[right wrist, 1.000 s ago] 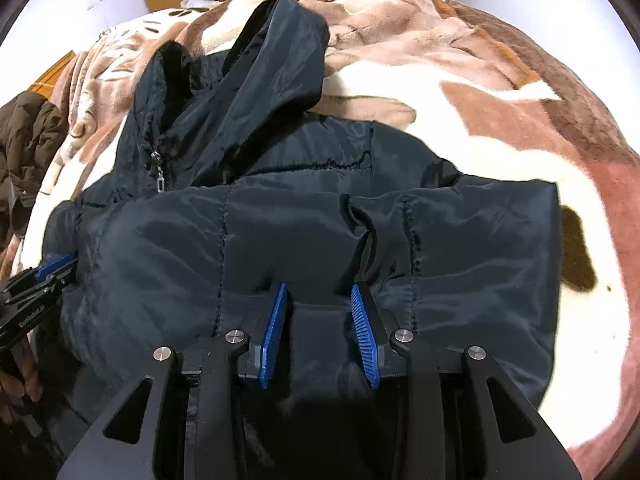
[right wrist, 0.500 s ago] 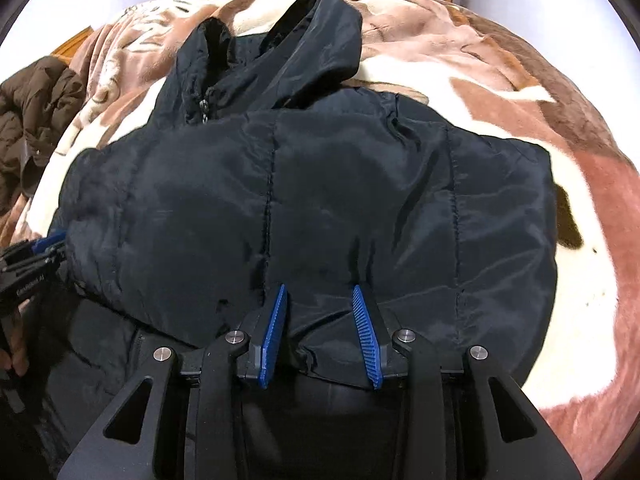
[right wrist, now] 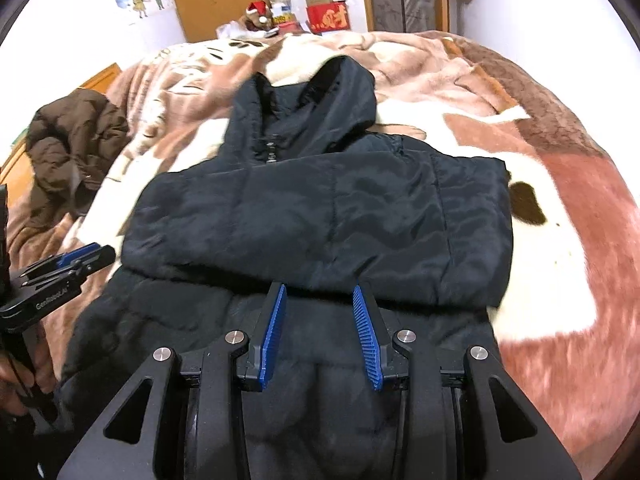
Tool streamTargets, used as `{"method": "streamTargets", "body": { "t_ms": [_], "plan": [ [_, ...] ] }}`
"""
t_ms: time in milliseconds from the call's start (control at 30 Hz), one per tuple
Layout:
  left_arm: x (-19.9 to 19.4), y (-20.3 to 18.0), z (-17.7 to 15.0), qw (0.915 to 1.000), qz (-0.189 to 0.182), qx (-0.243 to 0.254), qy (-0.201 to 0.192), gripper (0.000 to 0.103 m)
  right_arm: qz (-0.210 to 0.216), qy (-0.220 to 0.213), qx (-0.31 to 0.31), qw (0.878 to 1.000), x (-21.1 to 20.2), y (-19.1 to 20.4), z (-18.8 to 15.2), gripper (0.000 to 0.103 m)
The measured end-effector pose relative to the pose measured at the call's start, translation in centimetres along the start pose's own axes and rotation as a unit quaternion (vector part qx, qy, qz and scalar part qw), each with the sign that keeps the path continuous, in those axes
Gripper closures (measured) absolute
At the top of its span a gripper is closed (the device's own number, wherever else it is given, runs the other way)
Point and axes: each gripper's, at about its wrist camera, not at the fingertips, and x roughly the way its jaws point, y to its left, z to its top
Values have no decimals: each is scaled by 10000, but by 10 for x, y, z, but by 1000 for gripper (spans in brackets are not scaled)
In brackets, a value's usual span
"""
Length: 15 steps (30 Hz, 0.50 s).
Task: Fold large clothes
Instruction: 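Move both open tools toward the jacket hood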
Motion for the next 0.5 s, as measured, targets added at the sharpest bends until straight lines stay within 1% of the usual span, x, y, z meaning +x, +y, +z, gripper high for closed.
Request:
{"method": "streamTargets", "body": {
  "t_ms": [100,233,433,500],
  "plan": [
    [-22,-5,-10,9999,-86,32,-87,66,81,-91,-2,9999,-19,7,-9,62],
    [-49,-14,-27,9997,-213,42,-150,65,171,-201,18,9997,-44,16,-22,61],
    [-78,-19,-43,9991,-366,19,-205,64,275,-257,30,9993,-67,22,-37,59],
    [-86,-20,-45,9989,-414,24,-225,62,301,-297,46,9991,-73,22,-38,58]
  ]
}}
